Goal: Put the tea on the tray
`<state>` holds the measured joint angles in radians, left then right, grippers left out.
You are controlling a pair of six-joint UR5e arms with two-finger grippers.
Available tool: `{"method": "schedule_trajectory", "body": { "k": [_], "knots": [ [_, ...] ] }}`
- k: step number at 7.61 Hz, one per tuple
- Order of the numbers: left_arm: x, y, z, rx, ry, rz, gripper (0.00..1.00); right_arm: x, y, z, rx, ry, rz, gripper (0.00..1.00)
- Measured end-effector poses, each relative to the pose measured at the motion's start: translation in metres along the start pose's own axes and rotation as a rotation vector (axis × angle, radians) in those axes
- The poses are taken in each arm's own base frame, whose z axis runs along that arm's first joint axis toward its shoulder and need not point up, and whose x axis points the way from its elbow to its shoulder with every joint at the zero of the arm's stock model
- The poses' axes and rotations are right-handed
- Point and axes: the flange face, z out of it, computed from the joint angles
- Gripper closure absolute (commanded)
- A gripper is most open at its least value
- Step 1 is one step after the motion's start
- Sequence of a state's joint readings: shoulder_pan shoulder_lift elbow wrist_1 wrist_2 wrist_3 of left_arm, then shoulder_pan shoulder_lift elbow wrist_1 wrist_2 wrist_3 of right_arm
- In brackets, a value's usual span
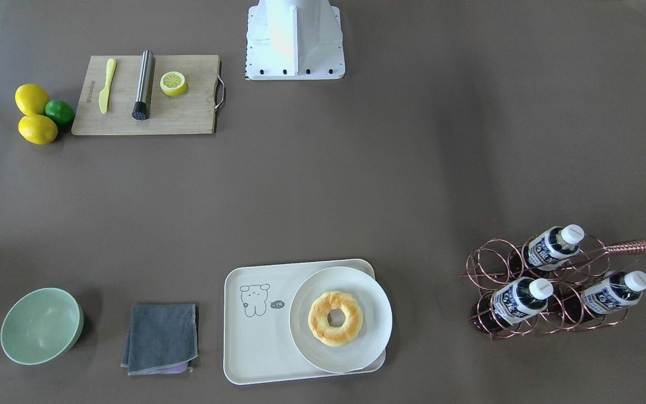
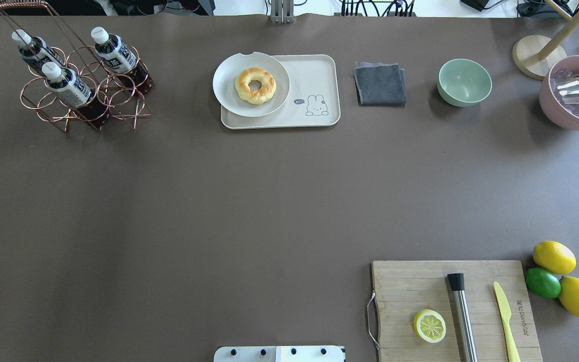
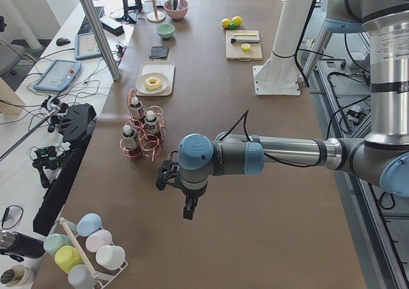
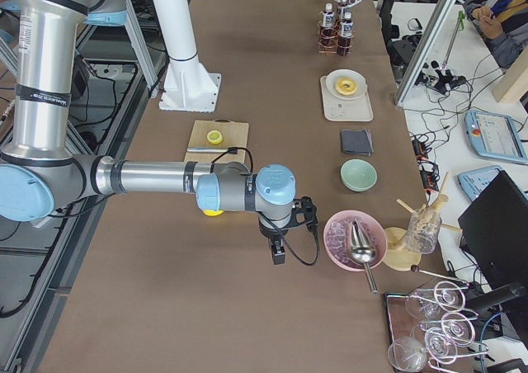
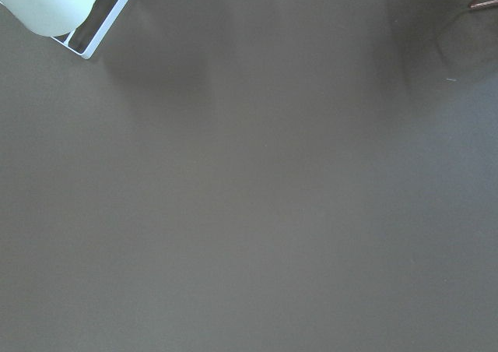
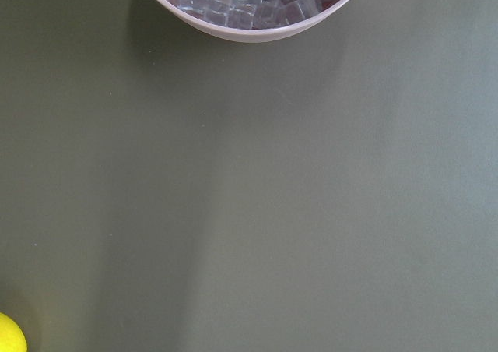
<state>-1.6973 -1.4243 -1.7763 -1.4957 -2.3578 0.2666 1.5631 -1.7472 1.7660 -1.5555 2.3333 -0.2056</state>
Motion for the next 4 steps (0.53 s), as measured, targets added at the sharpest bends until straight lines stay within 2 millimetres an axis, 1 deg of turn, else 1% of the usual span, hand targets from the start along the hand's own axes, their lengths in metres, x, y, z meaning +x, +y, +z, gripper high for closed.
{"method": "schedule_trajectory", "body": {
  "k": [2, 4],
  "knots": [
    [-0.0017, 0.0054, 0.0028, -0.005, 0.002, -0.007, 0.02, -0.0009, -0.0001, -0.0006, 0.002, -0.003, -0.001, 0.0],
    [-0.0002, 0.0058, -0.0016, 0.004, 0.0, -0.007, 0.02, -0.0032, -0.0012, -0.0031, 0.007, -0.003, -0.006, 0.0]
  ]
}}
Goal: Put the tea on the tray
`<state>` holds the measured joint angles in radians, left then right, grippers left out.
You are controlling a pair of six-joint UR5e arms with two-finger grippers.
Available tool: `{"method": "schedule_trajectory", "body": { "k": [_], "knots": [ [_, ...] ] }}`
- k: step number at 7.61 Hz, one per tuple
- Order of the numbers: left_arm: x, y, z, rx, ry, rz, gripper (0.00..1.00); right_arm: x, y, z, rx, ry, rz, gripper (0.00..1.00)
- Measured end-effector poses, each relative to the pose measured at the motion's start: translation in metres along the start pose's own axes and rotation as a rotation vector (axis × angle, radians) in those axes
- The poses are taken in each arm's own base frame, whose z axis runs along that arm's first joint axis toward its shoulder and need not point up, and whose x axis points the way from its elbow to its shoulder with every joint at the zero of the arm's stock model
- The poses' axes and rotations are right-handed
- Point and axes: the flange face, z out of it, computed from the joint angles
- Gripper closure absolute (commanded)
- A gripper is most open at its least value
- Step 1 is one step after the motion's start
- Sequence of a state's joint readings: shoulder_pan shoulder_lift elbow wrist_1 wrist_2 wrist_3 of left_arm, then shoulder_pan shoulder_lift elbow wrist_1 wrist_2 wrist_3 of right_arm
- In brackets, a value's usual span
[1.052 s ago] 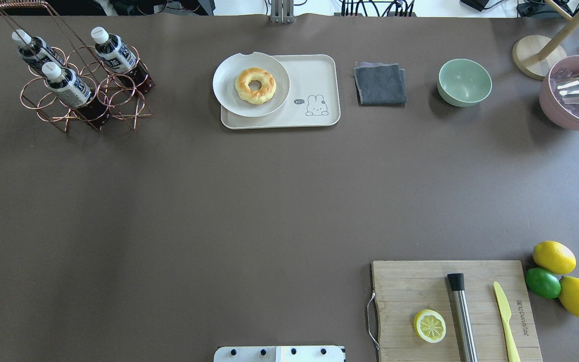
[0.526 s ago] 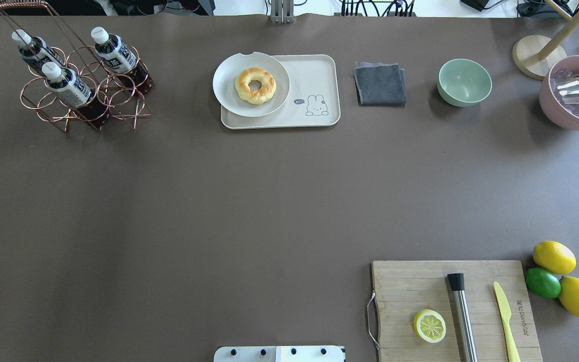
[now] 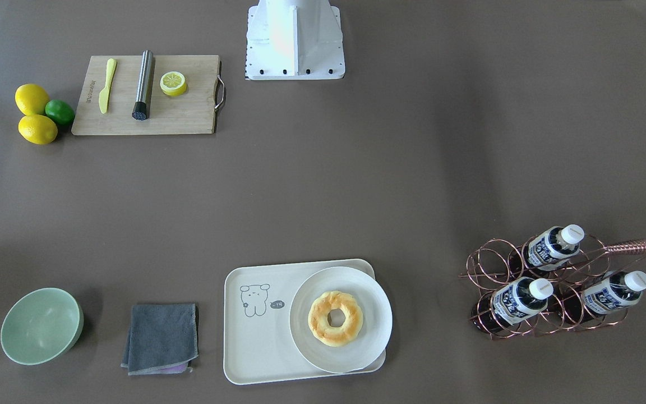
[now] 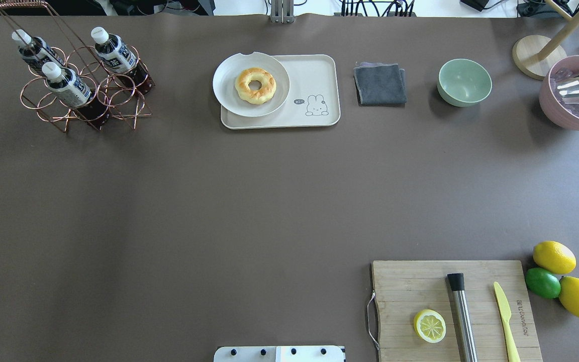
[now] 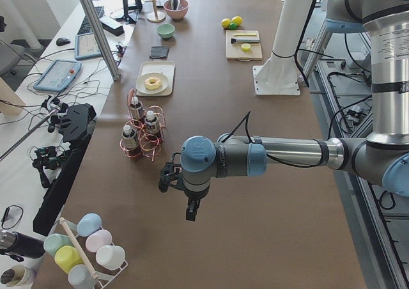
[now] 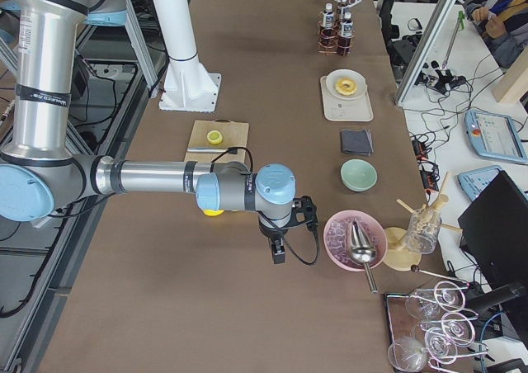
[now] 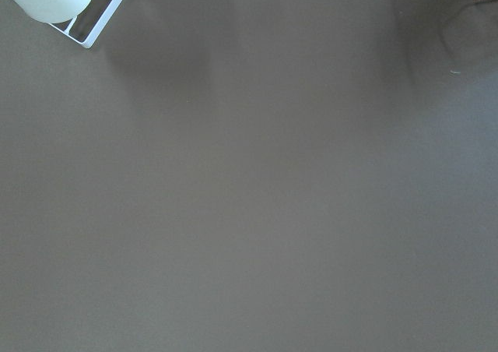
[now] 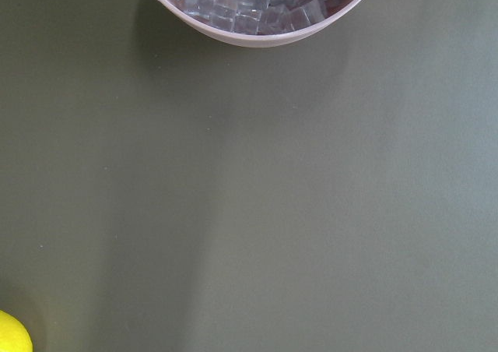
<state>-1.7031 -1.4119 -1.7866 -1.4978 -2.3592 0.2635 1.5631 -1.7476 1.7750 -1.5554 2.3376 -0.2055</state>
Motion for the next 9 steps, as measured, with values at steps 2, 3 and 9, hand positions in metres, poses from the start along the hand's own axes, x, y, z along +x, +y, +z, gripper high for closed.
{"method": "schedule_trajectory", "body": {
  "k": [2, 3, 9],
  "knots": [
    [0.01, -0.004, -0.015, 0.03, -0.01, 0.005, 0.02, -0.002, 0.0, -0.002, 0.004, 0.001, -0.004, 0.0],
    [0.02, -0.01, -0.025, 0.049, -0.014, -0.007, 0.02, -0.002, 0.0, -0.002, 0.004, 0.001, -0.004, 0.0],
    [0.155, -0.076, -0.061, 0.124, 0.019, -0.069, 0.02, -0.001, 0.0, -0.001, 0.002, 0.002, -0.004, 0.0]
  ]
}}
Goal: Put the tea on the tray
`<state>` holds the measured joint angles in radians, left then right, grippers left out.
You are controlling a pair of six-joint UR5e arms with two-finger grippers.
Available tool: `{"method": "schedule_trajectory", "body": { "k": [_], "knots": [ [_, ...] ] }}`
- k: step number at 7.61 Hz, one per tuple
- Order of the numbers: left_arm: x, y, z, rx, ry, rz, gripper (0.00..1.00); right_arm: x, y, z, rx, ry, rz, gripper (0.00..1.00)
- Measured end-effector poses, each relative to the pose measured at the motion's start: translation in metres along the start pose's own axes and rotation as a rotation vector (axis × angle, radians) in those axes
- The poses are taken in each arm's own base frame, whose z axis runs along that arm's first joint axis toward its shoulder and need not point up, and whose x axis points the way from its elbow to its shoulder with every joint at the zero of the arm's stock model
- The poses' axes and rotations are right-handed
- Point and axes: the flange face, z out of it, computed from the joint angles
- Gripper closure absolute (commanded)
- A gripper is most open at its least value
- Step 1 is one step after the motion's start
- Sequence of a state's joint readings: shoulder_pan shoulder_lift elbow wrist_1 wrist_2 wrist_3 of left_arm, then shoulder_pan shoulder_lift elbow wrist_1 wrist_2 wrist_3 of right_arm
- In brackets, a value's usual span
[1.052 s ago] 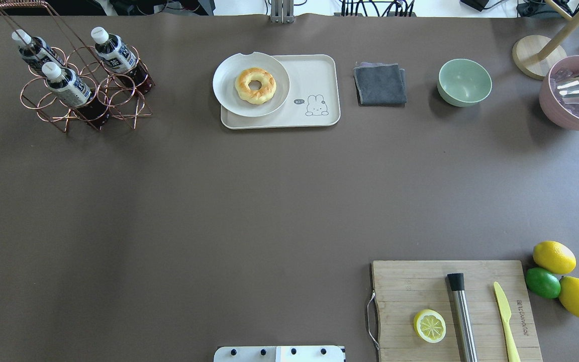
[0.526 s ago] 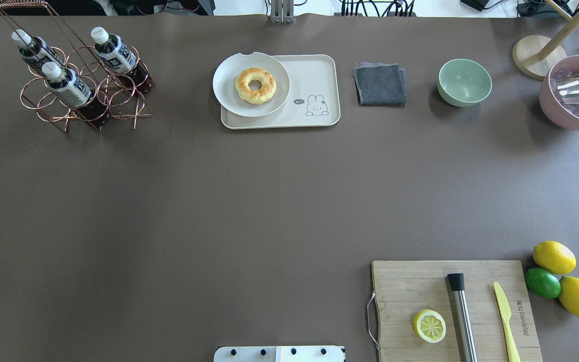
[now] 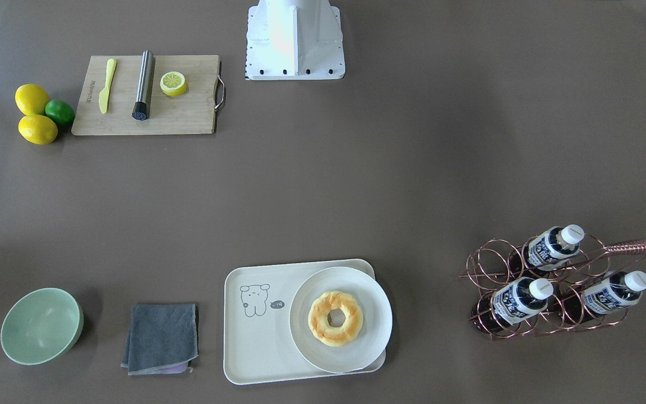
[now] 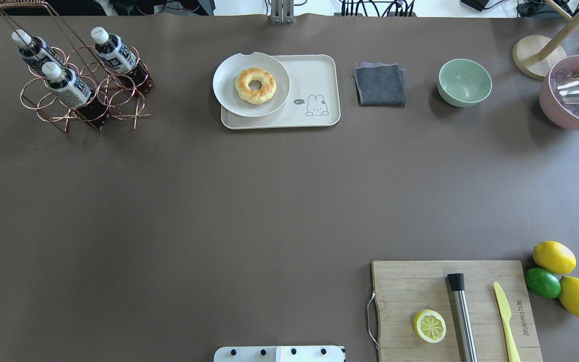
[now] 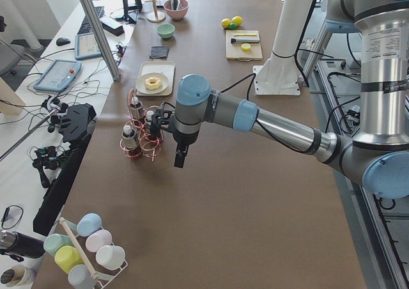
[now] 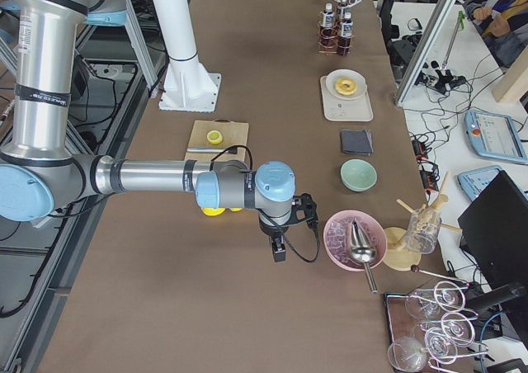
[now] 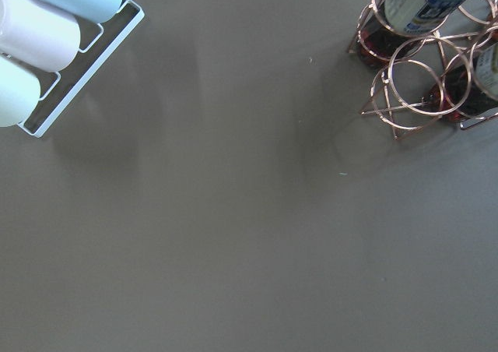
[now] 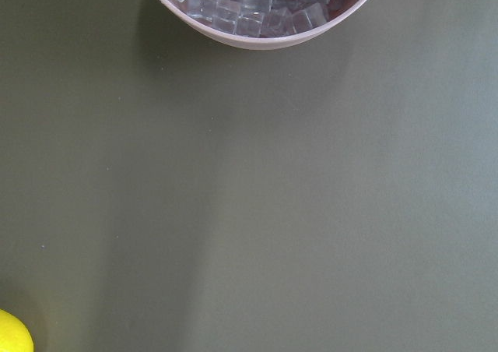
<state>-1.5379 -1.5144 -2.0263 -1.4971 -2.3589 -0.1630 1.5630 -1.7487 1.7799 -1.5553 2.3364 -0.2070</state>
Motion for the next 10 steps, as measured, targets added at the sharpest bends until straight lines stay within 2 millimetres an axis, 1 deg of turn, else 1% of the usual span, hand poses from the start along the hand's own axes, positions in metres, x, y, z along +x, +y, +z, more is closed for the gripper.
{"method": "schedule_trajectory", "body": {
  "k": [2, 3, 4, 5, 6, 7, 8, 9, 10],
  "knots": [
    [0.064, -0.029, 0.004, 0.007, 0.033, -0.012, 0.02, 0.0, 0.0, 0.001, -0.001, 0.0, 0.0, 0.0],
    [0.096, -0.043, 0.01, 0.007, 0.036, -0.007, 0.02, 0.0, 0.0, 0.001, -0.002, 0.0, 0.0, 0.0],
    [0.124, -0.055, 0.02, 0.011, 0.015, 0.008, 0.02, 0.0, -0.001, 0.001, -0.002, 0.0, -0.001, 0.0],
    [0.147, -0.066, 0.034, 0.009, 0.003, 0.025, 0.02, 0.0, -0.001, 0.002, -0.003, -0.001, -0.001, 0.0],
    [0.163, -0.081, 0.046, 0.018, 0.004, 0.034, 0.02, 0.0, -0.001, 0.002, -0.004, -0.001, 0.0, 0.0],
    [0.171, -0.093, 0.061, 0.04, 0.009, 0.044, 0.02, 0.0, -0.001, 0.002, -0.005, -0.002, -0.001, 0.0],
    [0.174, -0.103, 0.081, 0.073, 0.01, 0.053, 0.02, 0.0, -0.001, 0.003, -0.005, -0.002, -0.001, 0.0],
    [0.178, -0.108, 0.095, 0.091, 0.017, 0.054, 0.02, 0.0, -0.001, 0.003, -0.006, -0.003, 0.0, 0.0],
    [0.187, -0.115, 0.105, 0.107, 0.018, 0.047, 0.02, 0.0, -0.001, 0.004, -0.007, -0.003, 0.0, 0.0]
  ]
}}
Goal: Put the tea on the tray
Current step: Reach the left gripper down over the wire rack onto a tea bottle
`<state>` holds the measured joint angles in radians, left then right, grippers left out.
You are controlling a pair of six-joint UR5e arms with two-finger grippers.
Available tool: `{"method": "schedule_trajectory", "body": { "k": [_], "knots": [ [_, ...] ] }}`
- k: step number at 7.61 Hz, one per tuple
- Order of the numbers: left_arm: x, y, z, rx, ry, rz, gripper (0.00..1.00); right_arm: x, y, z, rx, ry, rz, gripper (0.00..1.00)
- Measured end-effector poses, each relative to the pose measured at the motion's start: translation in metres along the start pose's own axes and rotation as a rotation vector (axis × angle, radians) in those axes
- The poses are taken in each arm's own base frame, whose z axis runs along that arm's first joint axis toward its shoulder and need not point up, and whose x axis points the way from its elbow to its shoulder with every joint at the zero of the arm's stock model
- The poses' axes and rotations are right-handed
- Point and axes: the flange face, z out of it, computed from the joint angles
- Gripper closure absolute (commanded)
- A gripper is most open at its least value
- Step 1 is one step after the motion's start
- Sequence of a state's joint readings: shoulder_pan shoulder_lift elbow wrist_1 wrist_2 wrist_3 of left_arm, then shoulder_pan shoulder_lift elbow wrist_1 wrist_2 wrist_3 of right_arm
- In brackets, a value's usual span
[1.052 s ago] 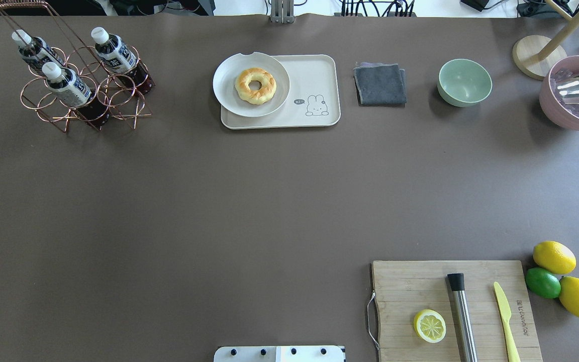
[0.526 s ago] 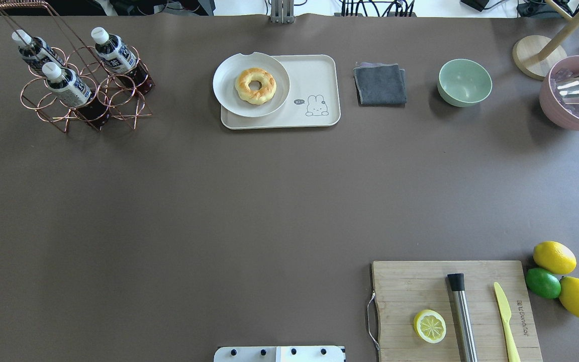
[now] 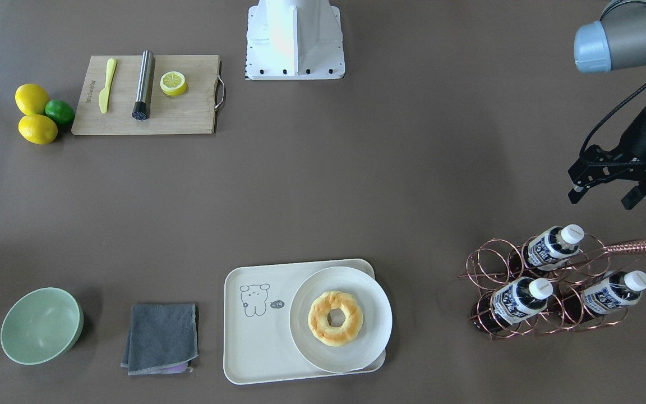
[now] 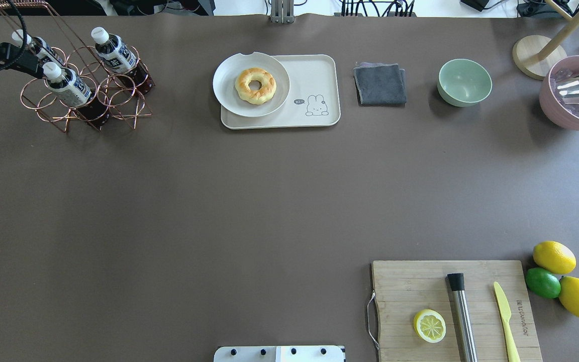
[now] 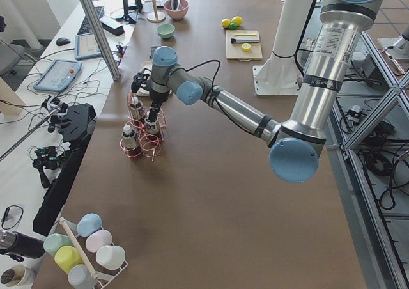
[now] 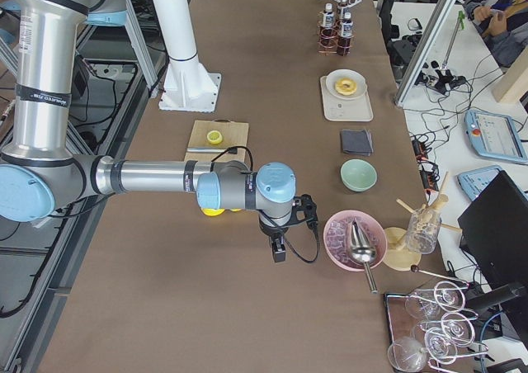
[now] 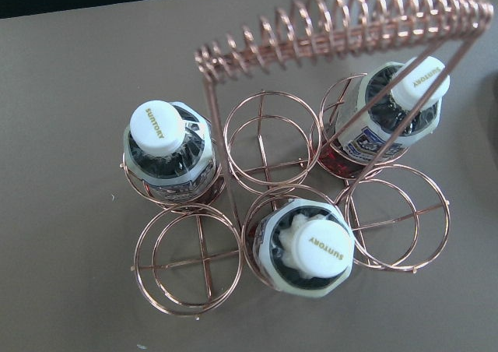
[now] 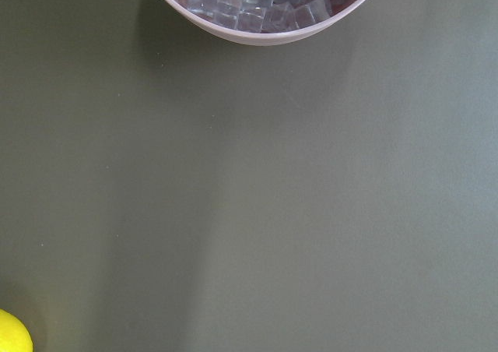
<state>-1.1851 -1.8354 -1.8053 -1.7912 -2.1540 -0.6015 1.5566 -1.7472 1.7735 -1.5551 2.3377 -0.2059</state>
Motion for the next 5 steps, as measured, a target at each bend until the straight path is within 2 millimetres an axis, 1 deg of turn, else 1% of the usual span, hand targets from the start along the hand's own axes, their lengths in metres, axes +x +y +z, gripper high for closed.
{"method": "schedule_trajectory", "body": {
  "k": [2, 3, 5],
  "knots": [
    [0.021, -0.003, 0.018, 0.018, -0.023, -0.008, 0.02, 0.0, -0.001, 0.001, 0.008, 0.003, -0.01, 0.0],
    [0.024, -0.003, 0.023, 0.024, -0.033, -0.009, 0.03, 0.002, -0.001, 0.002, 0.013, 0.004, -0.016, 0.0],
    [0.021, -0.005, 0.036, 0.041, -0.047, -0.006, 0.04, 0.004, -0.001, 0.005, 0.015, 0.008, -0.021, 0.0]
  ]
}}
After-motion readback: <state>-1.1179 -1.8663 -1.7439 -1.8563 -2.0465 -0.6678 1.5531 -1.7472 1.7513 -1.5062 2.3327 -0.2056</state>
